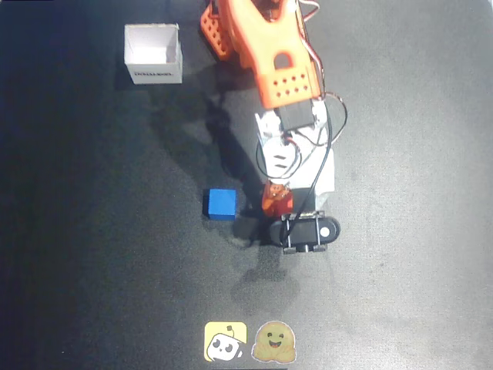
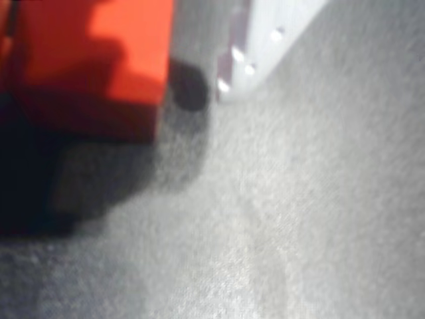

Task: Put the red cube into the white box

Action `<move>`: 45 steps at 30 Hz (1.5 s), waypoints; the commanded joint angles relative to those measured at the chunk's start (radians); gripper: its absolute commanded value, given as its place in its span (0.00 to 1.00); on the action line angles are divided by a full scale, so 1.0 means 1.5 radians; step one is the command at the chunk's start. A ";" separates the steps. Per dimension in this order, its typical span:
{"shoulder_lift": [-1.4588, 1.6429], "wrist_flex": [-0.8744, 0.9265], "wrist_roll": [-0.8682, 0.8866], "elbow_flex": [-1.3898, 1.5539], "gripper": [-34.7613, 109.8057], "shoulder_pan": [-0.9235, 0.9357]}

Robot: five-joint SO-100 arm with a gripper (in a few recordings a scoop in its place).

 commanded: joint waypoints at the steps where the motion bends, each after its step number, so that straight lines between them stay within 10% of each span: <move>1: -0.014 -0.036 -0.011 -0.016 0.30 0.009; 11: -0.005 -0.024 -0.005 -0.013 0.24 0.044; 22: 0.311 0.286 0.034 -0.051 0.24 0.126; 45: 0.516 0.553 0.080 0.012 0.24 0.860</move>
